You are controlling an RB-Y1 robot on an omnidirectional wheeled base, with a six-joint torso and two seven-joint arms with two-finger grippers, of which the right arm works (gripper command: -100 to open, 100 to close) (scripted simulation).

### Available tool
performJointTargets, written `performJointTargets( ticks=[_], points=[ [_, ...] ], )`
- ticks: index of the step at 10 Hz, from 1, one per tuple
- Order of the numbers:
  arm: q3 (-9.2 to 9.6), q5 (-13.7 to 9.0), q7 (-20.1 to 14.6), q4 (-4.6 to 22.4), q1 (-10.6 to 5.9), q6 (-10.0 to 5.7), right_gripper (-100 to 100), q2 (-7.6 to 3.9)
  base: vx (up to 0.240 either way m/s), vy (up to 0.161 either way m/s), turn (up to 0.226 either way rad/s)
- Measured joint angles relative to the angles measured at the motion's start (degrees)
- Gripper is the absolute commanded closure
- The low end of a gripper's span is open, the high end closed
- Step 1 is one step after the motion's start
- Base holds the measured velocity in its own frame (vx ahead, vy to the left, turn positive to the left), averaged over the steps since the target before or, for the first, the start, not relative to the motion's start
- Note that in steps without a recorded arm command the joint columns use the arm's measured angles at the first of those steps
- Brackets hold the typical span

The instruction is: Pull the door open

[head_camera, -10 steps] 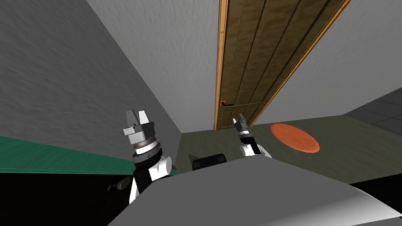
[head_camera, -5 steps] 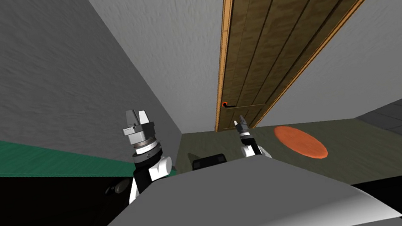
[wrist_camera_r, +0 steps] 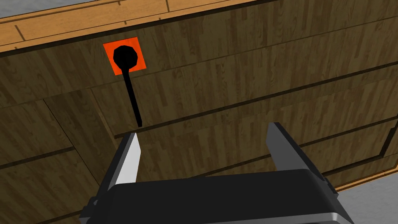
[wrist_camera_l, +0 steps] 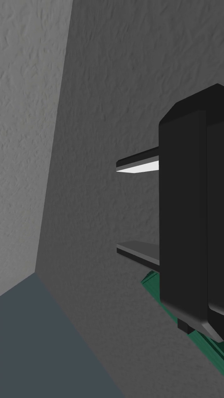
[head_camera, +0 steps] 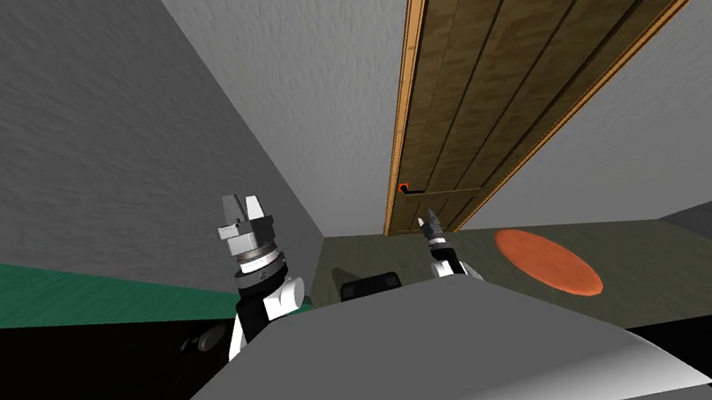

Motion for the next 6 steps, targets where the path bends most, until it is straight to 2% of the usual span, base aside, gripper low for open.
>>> performJointTargets(
  ticks=[2, 6],
  points=[
    [-0.58, -0.15, -0.6, 3.15, -0.68, -0.8, -100, -0.98, 0.101, -0.031, 0.058],
    [-1.52, -0.27, -1.26, 9.69, -2.32, -2.67, -100, -2.06, 0.089, -0.025, 0.065]
  ],
)
